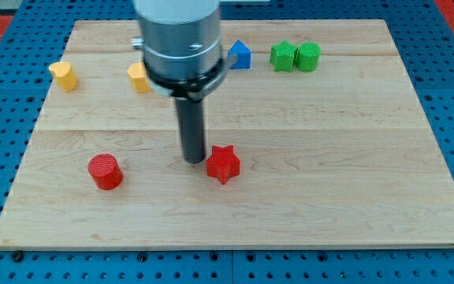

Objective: Push the red star towards the green star

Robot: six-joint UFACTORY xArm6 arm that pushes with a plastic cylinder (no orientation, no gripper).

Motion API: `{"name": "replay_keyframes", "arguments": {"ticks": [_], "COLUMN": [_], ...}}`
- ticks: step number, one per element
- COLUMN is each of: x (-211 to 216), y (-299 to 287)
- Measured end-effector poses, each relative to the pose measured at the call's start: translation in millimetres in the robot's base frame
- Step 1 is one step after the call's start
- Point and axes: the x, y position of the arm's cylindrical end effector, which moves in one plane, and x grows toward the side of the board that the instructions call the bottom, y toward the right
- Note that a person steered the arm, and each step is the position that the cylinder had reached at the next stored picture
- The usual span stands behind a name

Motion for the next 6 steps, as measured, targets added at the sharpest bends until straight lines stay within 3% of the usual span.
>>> {"name": "replay_keyframes", "arguments": {"ticks": [1, 2, 4, 6], "x": [33, 38, -39, -32], "y": [-2, 47, 66, 104]}}
